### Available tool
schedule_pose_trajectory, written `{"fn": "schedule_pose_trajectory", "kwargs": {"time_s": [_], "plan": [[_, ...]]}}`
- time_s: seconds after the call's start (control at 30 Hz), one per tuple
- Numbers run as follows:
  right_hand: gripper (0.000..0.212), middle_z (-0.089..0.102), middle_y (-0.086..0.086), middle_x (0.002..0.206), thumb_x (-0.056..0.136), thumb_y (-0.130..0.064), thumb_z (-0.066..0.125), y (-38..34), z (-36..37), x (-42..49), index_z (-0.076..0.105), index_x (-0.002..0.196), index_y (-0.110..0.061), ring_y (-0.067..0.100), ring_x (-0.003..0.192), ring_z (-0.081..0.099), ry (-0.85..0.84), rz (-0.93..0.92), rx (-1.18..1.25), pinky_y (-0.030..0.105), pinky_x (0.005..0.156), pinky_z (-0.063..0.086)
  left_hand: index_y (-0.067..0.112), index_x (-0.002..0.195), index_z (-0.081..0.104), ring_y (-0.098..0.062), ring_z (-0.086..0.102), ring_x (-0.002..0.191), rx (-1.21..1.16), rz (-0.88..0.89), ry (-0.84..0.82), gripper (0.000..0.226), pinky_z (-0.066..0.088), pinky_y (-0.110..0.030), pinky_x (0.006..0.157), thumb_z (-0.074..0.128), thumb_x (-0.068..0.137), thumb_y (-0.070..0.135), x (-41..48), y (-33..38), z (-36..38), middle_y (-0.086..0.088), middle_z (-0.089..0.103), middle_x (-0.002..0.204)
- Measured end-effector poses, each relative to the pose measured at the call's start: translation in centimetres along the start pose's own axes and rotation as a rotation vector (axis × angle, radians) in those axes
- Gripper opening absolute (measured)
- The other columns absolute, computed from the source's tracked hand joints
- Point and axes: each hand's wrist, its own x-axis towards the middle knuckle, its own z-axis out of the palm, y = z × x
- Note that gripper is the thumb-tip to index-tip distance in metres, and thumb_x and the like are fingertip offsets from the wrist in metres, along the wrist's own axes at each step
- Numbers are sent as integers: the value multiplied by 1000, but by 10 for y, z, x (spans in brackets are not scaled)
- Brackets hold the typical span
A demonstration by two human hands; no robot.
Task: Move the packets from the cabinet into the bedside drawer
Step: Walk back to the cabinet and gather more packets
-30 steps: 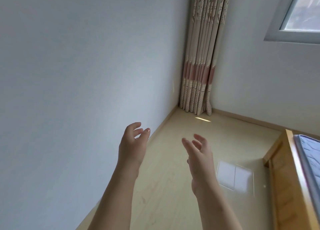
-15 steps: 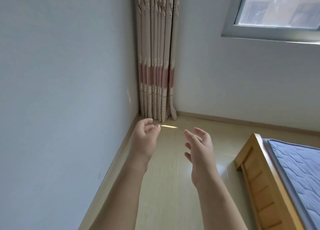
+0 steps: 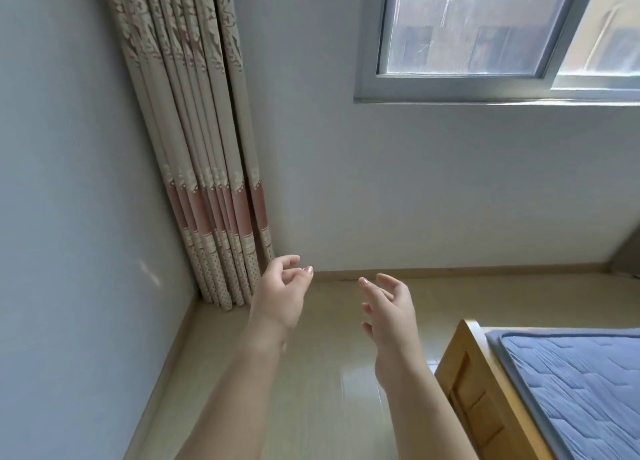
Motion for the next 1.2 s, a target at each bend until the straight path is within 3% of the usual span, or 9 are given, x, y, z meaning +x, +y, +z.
{"fn": "schedule_pose_trajectory", "kwargs": {"time_s": [0.2, 0.47, 0.87, 0.97, 1.2], "plan": [[35, 52, -6, 113, 90, -26, 59, -68, -15, 143, 45, 123, -24, 14, 109, 52, -15, -100, 7, 32, 93, 41, 22, 111, 55, -16, 56, 98, -23, 23, -31, 19, 43, -38, 94, 56, 93, 22, 117, 39, 99, 10, 59, 93], [33, 50, -1, 118, 90, -25, 59, -118, -38, 304, 46, 120, -24, 20, 114, 52, 76, -115, -37, 42, 104, 41, 24, 108, 56, -16, 57, 101, -69, 59, -78, 15, 43, -33, 88, 55, 93, 23, 266, 72, 206, 12, 58, 93], [39, 50, -6, 114, 91, -27, 58, -193, -68, 568, 44, 127, -22, 19, 115, 51, 352, -94, 42, 43, 105, 40, 27, 109, 54, -15, 57, 105, 17, 70, -441, 14, 40, -28, 81, 53, 95, 24, 496, 105, 414, 15, 57, 100], [40, 49, -11, 106, 91, -26, 58, -192, -98, 608, 44, 129, -20, 20, 115, 50, 483, -18, 127, 43, 106, 39, 29, 108, 55, -14, 57, 106, 96, 17, -571, 14, 42, -29, 82, 53, 95, 26, 523, 95, 471, 14, 59, 103], [41, 49, -5, 117, 92, -26, 57, -220, -192, 697, 42, 129, -22, 19, 117, 49, 678, -13, 222, 44, 107, 38, 29, 108, 55, -13, 58, 104, 172, 36, -820, 14, 41, -27, 73, 54, 94, 26, 558, 103, 631, 13, 60, 105]]}}
